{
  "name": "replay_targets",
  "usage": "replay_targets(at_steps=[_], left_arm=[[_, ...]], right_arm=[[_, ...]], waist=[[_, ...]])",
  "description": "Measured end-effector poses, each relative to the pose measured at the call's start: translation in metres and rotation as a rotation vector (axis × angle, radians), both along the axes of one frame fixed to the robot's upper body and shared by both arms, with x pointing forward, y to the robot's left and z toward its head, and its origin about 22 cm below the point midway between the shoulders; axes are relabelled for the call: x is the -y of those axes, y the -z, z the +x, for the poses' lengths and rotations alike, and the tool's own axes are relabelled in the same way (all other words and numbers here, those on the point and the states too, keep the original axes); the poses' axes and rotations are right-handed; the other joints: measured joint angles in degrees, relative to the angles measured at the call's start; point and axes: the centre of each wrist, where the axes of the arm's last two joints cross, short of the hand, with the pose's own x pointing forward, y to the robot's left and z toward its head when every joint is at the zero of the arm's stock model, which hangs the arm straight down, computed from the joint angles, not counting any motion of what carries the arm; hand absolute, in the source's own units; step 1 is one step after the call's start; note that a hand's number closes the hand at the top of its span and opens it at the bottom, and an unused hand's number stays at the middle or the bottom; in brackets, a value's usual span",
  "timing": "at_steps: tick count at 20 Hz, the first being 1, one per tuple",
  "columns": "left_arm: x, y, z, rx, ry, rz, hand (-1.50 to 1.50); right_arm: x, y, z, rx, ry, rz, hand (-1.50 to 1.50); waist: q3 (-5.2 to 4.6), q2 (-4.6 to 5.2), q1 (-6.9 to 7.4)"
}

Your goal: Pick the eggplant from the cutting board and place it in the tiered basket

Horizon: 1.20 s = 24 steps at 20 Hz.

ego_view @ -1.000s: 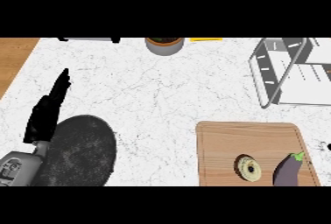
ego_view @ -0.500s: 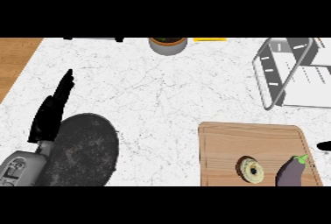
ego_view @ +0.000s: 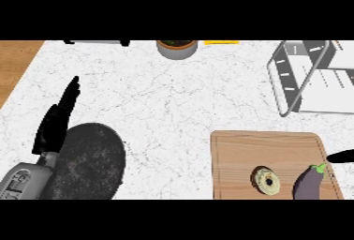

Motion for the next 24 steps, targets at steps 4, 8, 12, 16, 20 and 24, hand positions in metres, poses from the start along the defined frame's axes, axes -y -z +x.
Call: replay_targets(at_steps=[4,8,12,16,20,24], left_arm=[[-0.004,0.0,0.001,-0.003,-0.009,-0.002,0.0],[-0.005,-0.008,0.006,0.004,-0.008,-0.002,0.0],[-0.007,-0.002,0.003,0.004,-0.017,-0.001,0.0],[-0.004,0.001,0.0,0.0,-0.016,-0.003,0.0],[-0.01,-0.001,-0.002,0.0,-0.016,-0.004,0.0],[-0.01,-0.003,0.0,-0.009,-0.02,-0.006,0.0]], right_arm=[[-0.012,0.005,0.009,-0.022,-0.041,0.022,-1.5],[-0.023,0.004,0.019,-0.043,-0.097,0.019,-1.5],[-0.028,0.002,0.024,-0.068,-0.139,0.008,-1.5],[-0.036,0.003,0.031,-0.085,-0.169,0.009,-1.5],[-0.044,0.009,0.034,-0.105,-0.185,0.023,-1.5],[-0.05,0.014,0.036,-0.123,-0.185,0.045,-1.5]], waist=[[0.01,-0.13,-0.36],[0.0,-0.15,-0.41],[-0.02,-0.22,-0.61],[0.01,-0.27,-0.73],[0.02,-0.37,-0.95],[0.02,-0.37,-1.24]])
